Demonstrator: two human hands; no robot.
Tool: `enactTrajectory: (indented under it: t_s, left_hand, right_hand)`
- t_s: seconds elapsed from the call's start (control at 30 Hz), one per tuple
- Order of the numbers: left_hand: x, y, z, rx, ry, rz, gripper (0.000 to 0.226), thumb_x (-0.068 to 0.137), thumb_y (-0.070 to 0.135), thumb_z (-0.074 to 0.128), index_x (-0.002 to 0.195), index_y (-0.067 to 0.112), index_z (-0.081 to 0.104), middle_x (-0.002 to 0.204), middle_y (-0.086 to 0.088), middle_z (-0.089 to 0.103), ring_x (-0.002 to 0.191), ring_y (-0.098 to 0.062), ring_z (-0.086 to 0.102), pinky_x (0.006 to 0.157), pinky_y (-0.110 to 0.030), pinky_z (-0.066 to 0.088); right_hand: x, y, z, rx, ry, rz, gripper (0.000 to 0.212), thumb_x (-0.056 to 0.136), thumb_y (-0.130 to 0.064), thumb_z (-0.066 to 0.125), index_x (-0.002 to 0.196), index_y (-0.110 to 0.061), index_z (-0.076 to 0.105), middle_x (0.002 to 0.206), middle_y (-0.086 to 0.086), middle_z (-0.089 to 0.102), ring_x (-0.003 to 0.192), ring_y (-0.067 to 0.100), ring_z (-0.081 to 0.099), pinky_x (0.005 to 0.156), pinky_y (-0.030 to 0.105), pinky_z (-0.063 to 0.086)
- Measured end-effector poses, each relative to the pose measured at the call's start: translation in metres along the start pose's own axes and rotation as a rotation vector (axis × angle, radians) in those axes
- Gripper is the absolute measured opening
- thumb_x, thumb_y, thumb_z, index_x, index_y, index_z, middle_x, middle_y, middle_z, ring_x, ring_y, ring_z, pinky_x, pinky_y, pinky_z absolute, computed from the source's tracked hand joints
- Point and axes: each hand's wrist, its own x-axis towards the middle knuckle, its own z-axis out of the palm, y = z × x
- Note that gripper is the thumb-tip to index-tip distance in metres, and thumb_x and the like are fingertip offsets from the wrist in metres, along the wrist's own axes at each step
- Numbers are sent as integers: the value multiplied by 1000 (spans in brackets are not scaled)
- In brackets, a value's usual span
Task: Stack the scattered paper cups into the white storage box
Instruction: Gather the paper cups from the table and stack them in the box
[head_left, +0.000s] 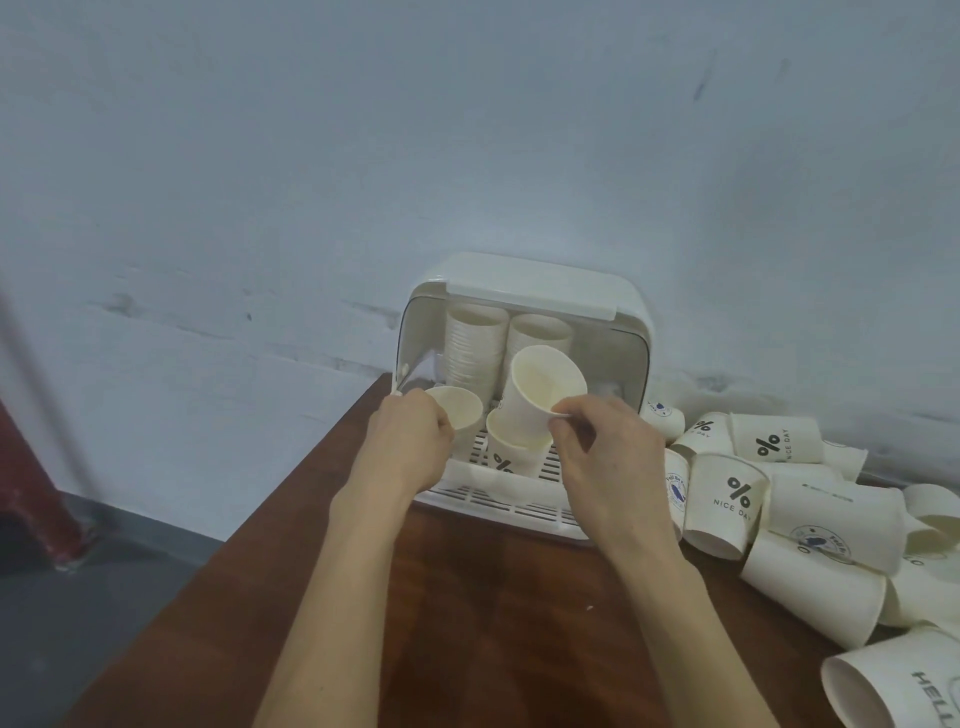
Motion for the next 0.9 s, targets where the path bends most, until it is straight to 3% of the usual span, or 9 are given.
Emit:
enactTrajectory:
  t_s: [0.13,0.27,0.4,0.5,0.6,0.67,0.8,0.9]
  left_hand:
    - [3,-2,1,28,4,13,36,87,9,51,52,14,41,90,-26,61,87,-41,57,65,-39,44]
    - [3,-1,2,39,23,32,26,86,6,46,62,1,38,97,-30,56,94,-46,55,68,-44,45]
    - [1,0,3,46,34,53,16,86,5,44,72,-2,41,100,-32,54,97,-49,53,75,-50,46]
    - [2,-2,5,51,31,54,19,88,5,45,70,-1,45,95,-30,56,95,-47,55,72,-48,46]
    - [5,-4,7,67,18,47,24,90,8,44,67,11,48,87,-23,57,84,-40,54,69,-41,42]
    - [5,-5,7,74,25,46,22,93,10,44,73,15,50,93,-19,61,79,-32,48,69,-38,41]
    - [6,-5,7,93,40,37,21,95,10,43,94,9,64,101,-17,64,80,-29,50,69,-35,39]
    - [5,-4,6,107,34,50,20,95,10,42,89,14,61,100,-16,64,82,-31,51,70,-35,38]
  right_hand:
    - [-2,4,8,-46,-64,0,16,93,-20,58,104,-20,69,98,0,63,83,14,53,70,17,28]
    - [-5,10,17,-58,-112,-19,22,94,-16,54,110,-15,68,107,5,65,96,24,58,80,31,41]
    - [-7,14,21,-34,-113,-41,24,97,-17,49,116,-16,66,105,5,63,94,25,57,75,28,36]
    - [-8,14,25,-19,-119,-53,27,100,-16,43,119,-16,62,100,5,58,91,26,55,73,31,35]
    - [-9,15,28,-9,-99,-54,28,101,-16,38,120,-17,59,95,3,54,87,27,52,72,36,38]
    - [-8,17,29,-3,-101,-54,27,101,-14,37,119,-18,57,93,4,56,85,26,51,70,38,39]
    - [-4,19,29,-30,-152,-68,27,95,-4,39,113,-18,52,88,3,60,79,25,49,64,37,36]
    - [-3,17,32,-196,-241,-66,28,90,-3,39,110,-19,49,88,7,60,78,30,48,62,39,35]
